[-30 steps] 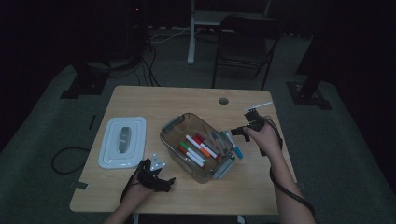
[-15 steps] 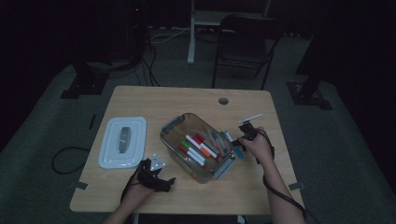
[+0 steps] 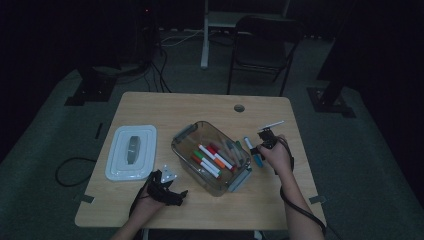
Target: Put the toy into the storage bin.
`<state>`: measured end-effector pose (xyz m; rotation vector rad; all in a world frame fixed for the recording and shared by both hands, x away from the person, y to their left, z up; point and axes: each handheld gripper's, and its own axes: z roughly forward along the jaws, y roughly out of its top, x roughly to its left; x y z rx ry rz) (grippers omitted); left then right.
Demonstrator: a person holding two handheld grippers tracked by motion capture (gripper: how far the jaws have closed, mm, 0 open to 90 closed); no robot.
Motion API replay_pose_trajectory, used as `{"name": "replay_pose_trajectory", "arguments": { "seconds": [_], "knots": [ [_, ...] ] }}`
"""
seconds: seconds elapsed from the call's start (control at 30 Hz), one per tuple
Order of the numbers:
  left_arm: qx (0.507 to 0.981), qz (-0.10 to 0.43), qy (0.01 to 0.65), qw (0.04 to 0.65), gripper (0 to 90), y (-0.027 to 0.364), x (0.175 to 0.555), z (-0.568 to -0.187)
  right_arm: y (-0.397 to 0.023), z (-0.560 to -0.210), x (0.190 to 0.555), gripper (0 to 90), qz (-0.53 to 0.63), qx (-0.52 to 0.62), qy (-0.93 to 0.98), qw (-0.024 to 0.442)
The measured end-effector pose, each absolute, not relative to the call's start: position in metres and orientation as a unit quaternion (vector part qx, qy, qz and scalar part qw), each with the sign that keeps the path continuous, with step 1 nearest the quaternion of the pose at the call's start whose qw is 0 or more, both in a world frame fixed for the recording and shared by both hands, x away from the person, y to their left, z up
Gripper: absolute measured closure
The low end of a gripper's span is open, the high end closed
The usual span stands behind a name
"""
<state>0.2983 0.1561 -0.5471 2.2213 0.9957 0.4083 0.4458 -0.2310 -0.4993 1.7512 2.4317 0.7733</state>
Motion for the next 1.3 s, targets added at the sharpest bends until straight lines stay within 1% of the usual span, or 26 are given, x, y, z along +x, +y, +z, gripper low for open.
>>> {"name": "replay_pose_trajectory", "arguments": {
  "seconds": [0.13, 0.33, 0.43, 0.67, 0.7, 0.8, 0.97, 1.1, 1.3],
  "knots": [
    [0.849, 0.156, 0.381, 0.330, 0.6, 0.156, 0.298, -0.547, -0.234, -0.477, 0.442, 76.8, 0.274, 0.564, 0.779, 0.019],
    [0.849, 0.156, 0.381, 0.330, 0.6, 0.156, 0.298, -0.547, -0.230, -0.433, 0.430, 76.8, 0.326, 0.540, 0.776, 0.017],
    [0.849, 0.157, 0.381, 0.331, 0.6, 0.156, 0.298, -0.547, -0.221, -0.411, 0.423, 76.8, 0.344, 0.515, 0.785, 0.018],
    [0.849, 0.157, 0.381, 0.330, 0.6, 0.156, 0.298, -0.547, -0.189, -0.376, 0.406, 76.8, 0.370, 0.456, 0.809, -0.003],
    [0.849, 0.157, 0.381, 0.330, 0.6, 0.156, 0.298, -0.547, -0.183, -0.374, 0.404, 76.8, 0.371, 0.446, 0.814, -0.002],
    [0.849, 0.157, 0.381, 0.331, 0.6, 0.156, 0.298, -0.547, -0.167, -0.367, 0.398, 76.8, 0.382, 0.421, 0.822, -0.017],
    [0.849, 0.156, 0.381, 0.331, 0.6, 0.156, 0.298, -0.547, -0.143, -0.360, 0.392, 76.8, 0.386, 0.392, 0.835, -0.022],
    [0.849, 0.156, 0.381, 0.331, 0.6, 0.156, 0.298, -0.547, -0.120, -0.367, 0.387, 76.8, 0.370, 0.370, 0.852, -0.032],
    [0.849, 0.157, 0.381, 0.330, 0.6, 0.156, 0.298, -0.547, -0.088, -0.389, 0.386, 76.8, 0.339, 0.350, 0.872, -0.056]
  ]
}}
